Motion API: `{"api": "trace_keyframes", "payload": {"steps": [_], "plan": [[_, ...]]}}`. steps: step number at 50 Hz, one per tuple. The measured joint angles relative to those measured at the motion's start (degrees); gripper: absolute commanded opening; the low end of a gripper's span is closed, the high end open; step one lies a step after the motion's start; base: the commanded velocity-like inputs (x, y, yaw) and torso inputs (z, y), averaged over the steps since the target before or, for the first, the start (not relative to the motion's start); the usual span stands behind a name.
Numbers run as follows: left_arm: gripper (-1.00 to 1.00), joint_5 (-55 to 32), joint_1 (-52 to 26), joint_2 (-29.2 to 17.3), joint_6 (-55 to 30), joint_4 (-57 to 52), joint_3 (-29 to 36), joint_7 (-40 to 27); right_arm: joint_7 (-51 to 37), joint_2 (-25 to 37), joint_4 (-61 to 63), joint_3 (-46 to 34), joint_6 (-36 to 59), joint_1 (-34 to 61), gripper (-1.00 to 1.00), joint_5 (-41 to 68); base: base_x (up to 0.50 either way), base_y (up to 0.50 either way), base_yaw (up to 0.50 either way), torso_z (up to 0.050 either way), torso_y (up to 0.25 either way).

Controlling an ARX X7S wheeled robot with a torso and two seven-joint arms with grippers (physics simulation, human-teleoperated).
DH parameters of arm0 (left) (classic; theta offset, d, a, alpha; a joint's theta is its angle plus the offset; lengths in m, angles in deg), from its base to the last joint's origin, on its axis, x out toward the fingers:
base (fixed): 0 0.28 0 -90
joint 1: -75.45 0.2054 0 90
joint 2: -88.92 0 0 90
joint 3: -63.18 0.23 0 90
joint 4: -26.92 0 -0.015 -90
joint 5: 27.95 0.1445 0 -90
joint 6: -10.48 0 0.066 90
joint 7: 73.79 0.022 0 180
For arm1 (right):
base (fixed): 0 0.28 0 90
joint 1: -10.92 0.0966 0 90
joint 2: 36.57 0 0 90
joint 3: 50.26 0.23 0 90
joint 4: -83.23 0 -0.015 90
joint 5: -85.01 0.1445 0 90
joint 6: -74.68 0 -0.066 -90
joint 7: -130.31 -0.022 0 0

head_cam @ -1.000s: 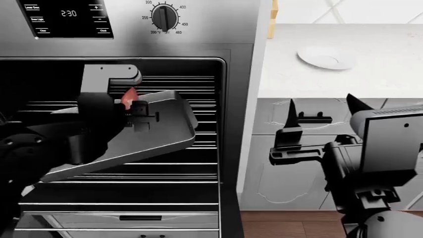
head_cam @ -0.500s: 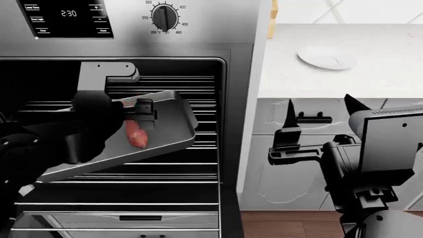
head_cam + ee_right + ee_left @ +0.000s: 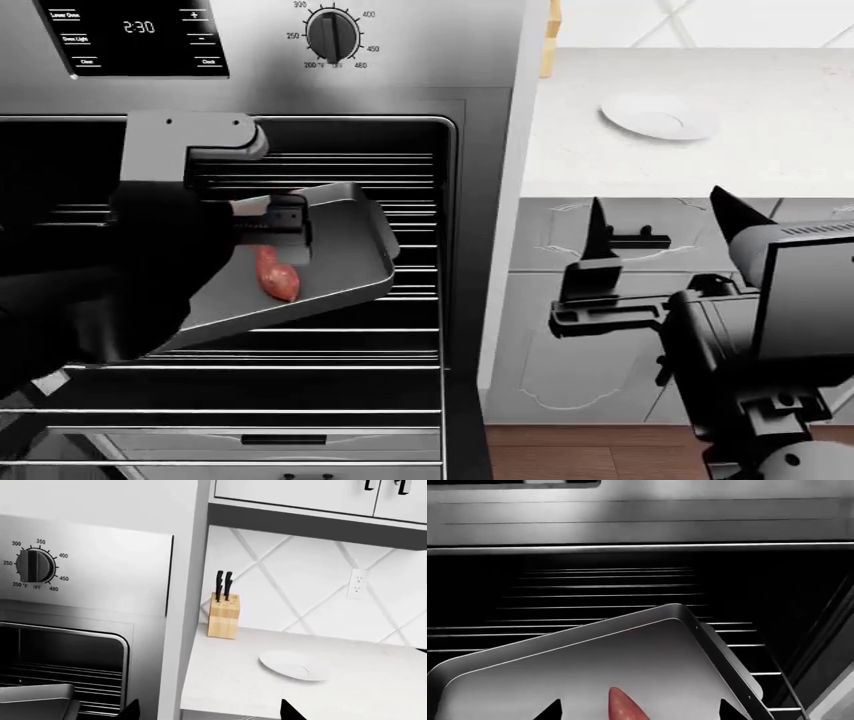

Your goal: Place the sweet potato on the top rack of the oven.

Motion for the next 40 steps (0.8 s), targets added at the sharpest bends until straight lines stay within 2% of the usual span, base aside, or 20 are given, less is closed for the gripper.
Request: {"api": "trace_keyframes", "payload": {"steps": [17, 22, 26, 30, 35, 40], "plan": [[1.00, -14.9, 3.0, -7.6, 3.9, -20.5, -6.4, -14.4, -5.2, 3.2, 4.3, 1.1, -0.7, 2.0, 1.00, 6.2, 0.00, 0.00, 0.00, 0.000, 0.000], [1.00, -18.7, 3.9, -9.9, 6.1, -26.9, -8.4, -18.2, -6.6, 6.6, 5.1, -5.0, -6.0, 4.9, 1.00, 5.5, 0.00, 0.00, 0.00, 0.000, 0.000], [1.00, -21.3, 4.5, -11.4, 7.8, -31.7, -9.8, -20.8, -8.2, 10.6, 5.5, -16.8, -13.6, 11.5, 1.00, 3.2, 0.00, 0.00, 0.00, 0.000, 0.000], [1.00, -23.5, 5.2, -13.0, 9.5, -36.2, -11.3, -22.8, -10.2, 14.0, 5.8, -33.6, -22.3, 22.5, 1.00, 0.4, 0.00, 0.00, 0.00, 0.000, 0.000], [1.00, -26.5, 5.8, -14.2, 10.9, -41.3, -14.0, -25.4, -15.3, 14.3, 6.0, -62.2, -37.0, 45.2, 1.00, -5.6, 0.00, 0.00, 0.00, 0.000, 0.000], [1.00, -31.9, 7.0, -12.8, 8.4, -44.7, -21.0, -29.2, -19.3, 13.6, 6.2, -91.6, -49.3, 65.1, 1.00, -11.7, 0.00, 0.00, 0.00, 0.000, 0.000]]}}
